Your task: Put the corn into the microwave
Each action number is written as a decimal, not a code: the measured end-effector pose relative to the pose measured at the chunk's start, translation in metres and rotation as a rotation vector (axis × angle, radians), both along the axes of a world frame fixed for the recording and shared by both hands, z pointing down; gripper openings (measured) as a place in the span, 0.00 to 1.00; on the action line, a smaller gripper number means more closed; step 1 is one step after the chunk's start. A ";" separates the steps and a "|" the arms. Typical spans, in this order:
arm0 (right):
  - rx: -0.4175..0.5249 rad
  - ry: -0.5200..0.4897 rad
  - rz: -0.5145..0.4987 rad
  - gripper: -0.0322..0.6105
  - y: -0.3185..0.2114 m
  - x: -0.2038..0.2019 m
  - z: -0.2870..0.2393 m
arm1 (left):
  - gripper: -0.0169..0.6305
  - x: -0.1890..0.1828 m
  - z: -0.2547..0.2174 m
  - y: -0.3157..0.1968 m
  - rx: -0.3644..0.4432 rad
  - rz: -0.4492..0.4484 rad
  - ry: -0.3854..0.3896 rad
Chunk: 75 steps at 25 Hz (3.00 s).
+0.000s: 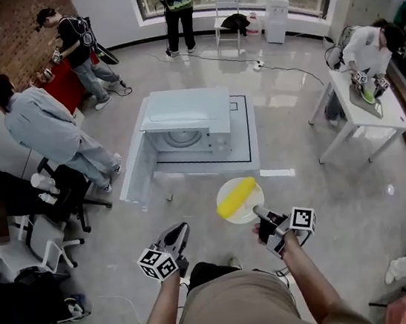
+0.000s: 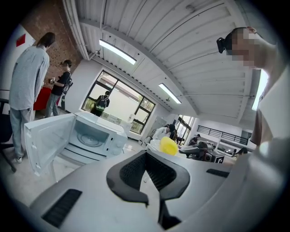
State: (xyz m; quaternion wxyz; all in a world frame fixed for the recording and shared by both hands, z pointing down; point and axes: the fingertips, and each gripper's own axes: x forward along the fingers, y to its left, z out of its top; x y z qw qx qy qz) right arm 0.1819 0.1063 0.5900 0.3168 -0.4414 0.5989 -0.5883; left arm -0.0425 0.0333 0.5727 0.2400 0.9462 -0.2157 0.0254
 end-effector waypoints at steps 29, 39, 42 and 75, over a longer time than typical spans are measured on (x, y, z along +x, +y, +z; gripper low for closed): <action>-0.023 -0.075 0.072 0.09 -0.118 -0.040 0.002 | 0.03 -0.002 -0.014 -0.138 0.020 0.069 0.000; -0.043 -0.041 0.089 0.09 -0.188 -0.068 0.001 | 0.03 -0.028 -0.023 -0.211 0.022 0.072 0.011; -0.042 -0.052 0.109 0.09 -0.202 -0.075 0.007 | 0.03 -0.034 -0.022 -0.225 0.034 0.068 0.001; -0.072 -0.020 0.114 0.09 -0.288 -0.080 0.073 | 0.03 -0.023 -0.012 -0.301 0.091 0.076 -0.038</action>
